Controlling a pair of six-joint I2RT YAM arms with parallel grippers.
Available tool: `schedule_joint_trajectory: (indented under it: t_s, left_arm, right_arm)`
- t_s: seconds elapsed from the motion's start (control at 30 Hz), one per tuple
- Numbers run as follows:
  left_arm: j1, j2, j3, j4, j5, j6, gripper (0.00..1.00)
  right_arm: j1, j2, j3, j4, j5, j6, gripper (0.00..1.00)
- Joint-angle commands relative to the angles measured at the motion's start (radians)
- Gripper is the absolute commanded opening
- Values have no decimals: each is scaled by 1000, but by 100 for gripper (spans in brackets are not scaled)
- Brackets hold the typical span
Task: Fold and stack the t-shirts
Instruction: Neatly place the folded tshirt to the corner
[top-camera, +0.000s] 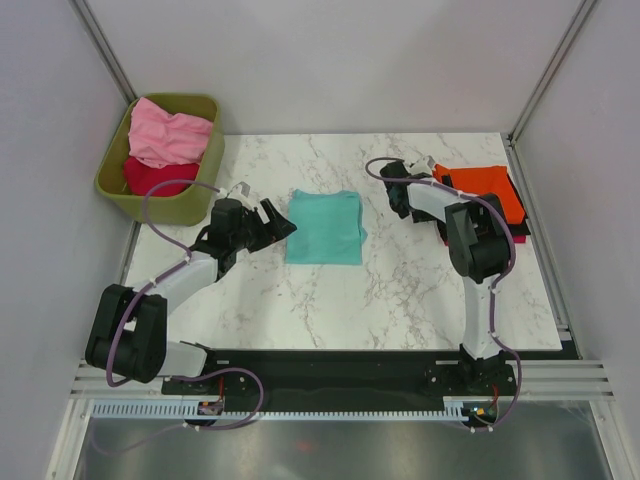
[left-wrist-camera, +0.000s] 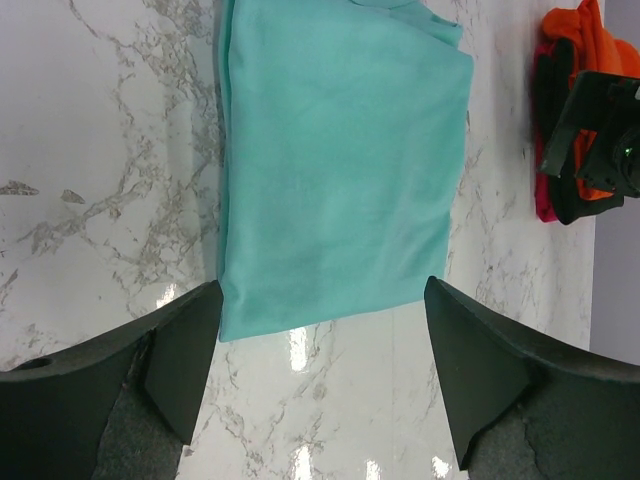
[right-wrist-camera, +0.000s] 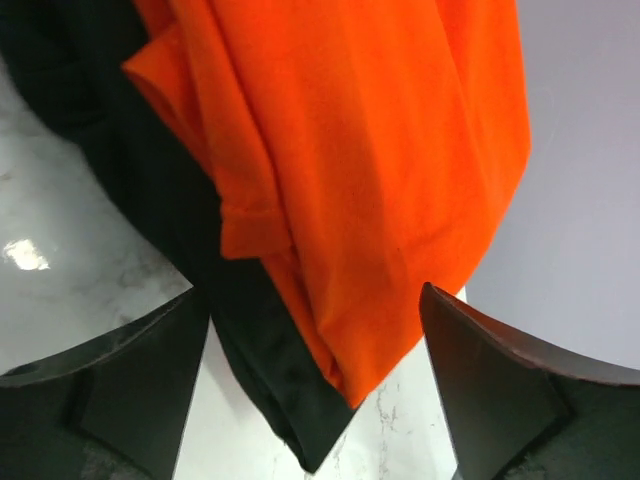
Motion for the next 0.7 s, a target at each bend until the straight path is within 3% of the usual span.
schedule_joint_trajectory:
  t_s: [0.0,0.07,0.1,0.17,0.2,0.3,0.53,0.67]
  left_arm:
    - [-6,3,38,8,19,8,89]
    - [-6,6,38,8,20,8,89]
    - [-6,6,39,7,20,7,89]
    - [-6,6,39,8,22,7,89]
    - [-6,8,41,7,23,5,89]
    - [-6,12,42,7,28,5,89]
    - [-6,22,45,7,33,7,88]
    - [-6,25,45,7,26,8,89]
  right_arm:
    - [-23,29,29,-13,10,16,91]
    - [-32,44,34,-15,13,11,78]
    - [-36,47,34,-15,13,10,62]
    - [-40,50,29,-13,14,14,44]
    - [-39,49,29,-13,11,17,27]
    - [-33,26,20,-12,-26,26,0]
    - [38,6,17,0,-73,28,0]
    - [70,-19,14,8,-176,48,4]
